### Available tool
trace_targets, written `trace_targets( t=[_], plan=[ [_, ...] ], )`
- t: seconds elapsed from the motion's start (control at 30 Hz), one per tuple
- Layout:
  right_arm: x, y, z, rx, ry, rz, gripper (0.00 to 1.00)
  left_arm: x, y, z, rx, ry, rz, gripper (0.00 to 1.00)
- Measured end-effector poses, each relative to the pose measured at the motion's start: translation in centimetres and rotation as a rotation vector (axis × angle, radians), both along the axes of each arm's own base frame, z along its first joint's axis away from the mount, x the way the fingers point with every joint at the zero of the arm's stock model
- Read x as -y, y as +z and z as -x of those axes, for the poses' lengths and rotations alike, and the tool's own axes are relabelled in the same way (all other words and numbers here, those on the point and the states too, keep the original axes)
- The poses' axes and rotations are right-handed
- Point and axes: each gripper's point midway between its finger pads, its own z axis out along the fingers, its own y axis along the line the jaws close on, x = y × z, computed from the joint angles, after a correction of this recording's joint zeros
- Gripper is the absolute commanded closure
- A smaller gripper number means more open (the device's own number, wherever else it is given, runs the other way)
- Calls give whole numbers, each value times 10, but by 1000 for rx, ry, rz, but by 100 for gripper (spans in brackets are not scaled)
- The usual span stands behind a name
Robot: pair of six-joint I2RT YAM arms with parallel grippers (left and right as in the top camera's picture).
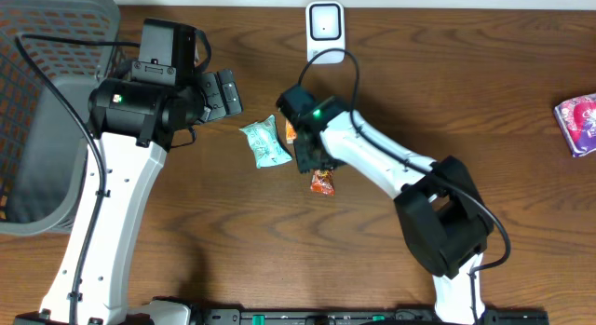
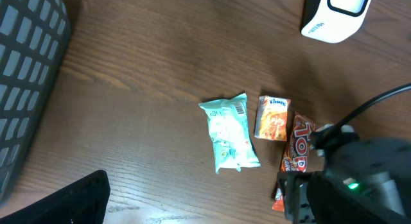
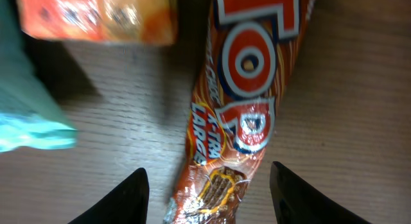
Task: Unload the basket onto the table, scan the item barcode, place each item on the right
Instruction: 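Lift the Toffee bar toward the scanner with the right gripper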
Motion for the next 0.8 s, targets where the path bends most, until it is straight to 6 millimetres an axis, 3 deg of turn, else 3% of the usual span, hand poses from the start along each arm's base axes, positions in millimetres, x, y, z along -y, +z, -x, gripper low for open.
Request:
trace_targets(
  t=[0.37, 0.47, 0.6, 0.67, 0.73, 0.8],
  plan=[
    [-2, -15, -8, 217, -45, 113, 49, 0, 0, 0, 0, 0, 0, 2],
    [3, -23, -7, 231, -58, 126, 55, 0, 0, 0, 0, 0, 0, 2],
    [6, -23, -8, 245, -75, 135, 74, 0, 0, 0, 0, 0, 0, 2],
    [7, -24, -7, 243, -77, 137, 89, 0, 0, 0, 0, 0, 0, 2],
    [8, -24, -8, 241, -83, 135, 98, 0, 0, 0, 0, 0, 0, 2],
    [9, -24, -8, 235, -89, 130, 99, 0, 0, 0, 0, 0, 0, 2]
  ],
)
